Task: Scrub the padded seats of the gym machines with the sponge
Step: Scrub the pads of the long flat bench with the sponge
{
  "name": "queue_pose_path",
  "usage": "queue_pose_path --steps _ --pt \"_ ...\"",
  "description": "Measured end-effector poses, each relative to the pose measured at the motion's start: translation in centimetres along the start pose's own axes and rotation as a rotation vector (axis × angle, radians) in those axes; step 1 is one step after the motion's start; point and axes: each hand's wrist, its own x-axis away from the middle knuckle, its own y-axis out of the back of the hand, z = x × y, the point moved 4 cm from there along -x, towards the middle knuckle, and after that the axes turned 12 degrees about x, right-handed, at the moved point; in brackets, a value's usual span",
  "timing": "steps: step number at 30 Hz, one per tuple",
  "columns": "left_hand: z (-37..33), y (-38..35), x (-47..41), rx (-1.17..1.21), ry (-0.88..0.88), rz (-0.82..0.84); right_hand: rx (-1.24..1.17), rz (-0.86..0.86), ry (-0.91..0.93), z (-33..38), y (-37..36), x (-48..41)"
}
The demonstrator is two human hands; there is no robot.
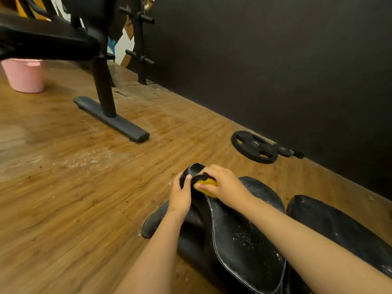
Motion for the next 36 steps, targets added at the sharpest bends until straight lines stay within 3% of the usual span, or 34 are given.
queue_pose_path --steps 6,9,11,13,16,20,23,27,32,36 --pt "0.7 0.4 -0.4 0.058 0.058 0.020 -0.016 -0.249 -0.340 -3.7 0.6 -2.0" --pt "1.0 0.2 -0.7 0.084 0.055 0.007 -0.045 -0.165 -0.154 -1.5 0.5 0.2" --pt "1.0 0.0 -0.6 0.075 0.031 -0.003 0.082 -0.044 0.071 0.6 -0.4 2.2" --pt "0.9 -0.2 -0.4 0.055 0.013 -0.029 0.177 -0.004 0.129 0.7 -0.9 2.7" --pt "0.9 -0.1 -0.4 0.052 0.024 -0.052 0.113 -0.192 -0.066 -1.7 0.4 0.5" --pt "1.0 0.1 -0.5 0.077 0.048 -0.026 -0.007 -0.215 -0.353 -5.0 0.6 -0.9" --pt "1.3 0.1 -0.5 0.079 0.066 -0.036 -0.086 -0.198 -0.311 -4.3 0.7 1.0" --pt "1.2 -0.3 -0.4 0.054 0.036 -0.092 -0.109 -0.030 -0.220 -4.3 1.2 3.7" --pt "0.4 -0.8 0.4 0.022 0.017 -0.104 0.061 -0.033 -0.435 -9.6 1.7 1.3" --pt "0.5 -1.1 0.5 0.004 -0.013 -0.143 -0.013 -0.044 -0.491 -10.0 -0.2 -1.8"
